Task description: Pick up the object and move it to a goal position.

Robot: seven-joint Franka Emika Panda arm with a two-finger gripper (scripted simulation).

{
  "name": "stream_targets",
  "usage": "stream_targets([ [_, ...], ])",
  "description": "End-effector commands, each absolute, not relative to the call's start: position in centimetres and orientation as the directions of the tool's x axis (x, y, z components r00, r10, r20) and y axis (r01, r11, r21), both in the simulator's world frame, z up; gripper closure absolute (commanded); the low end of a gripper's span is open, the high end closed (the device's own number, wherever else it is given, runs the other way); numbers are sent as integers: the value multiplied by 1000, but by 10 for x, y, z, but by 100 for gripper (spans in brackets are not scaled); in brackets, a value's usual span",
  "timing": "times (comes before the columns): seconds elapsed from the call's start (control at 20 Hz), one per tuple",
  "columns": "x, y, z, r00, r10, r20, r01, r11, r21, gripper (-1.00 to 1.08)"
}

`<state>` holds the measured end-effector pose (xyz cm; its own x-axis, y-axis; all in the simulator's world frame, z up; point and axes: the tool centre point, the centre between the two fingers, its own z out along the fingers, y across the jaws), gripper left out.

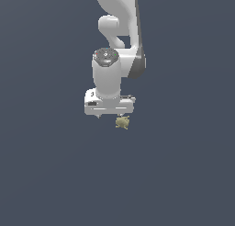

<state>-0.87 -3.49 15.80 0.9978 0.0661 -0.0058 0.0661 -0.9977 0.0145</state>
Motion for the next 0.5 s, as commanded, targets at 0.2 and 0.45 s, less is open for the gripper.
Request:
stream_targets([
  [0.2,-14,-27,149,972,234,-10,234,-972,14,-92],
  [0.45,-19,-21,141,926,378,-13,378,-926,13,-92],
])
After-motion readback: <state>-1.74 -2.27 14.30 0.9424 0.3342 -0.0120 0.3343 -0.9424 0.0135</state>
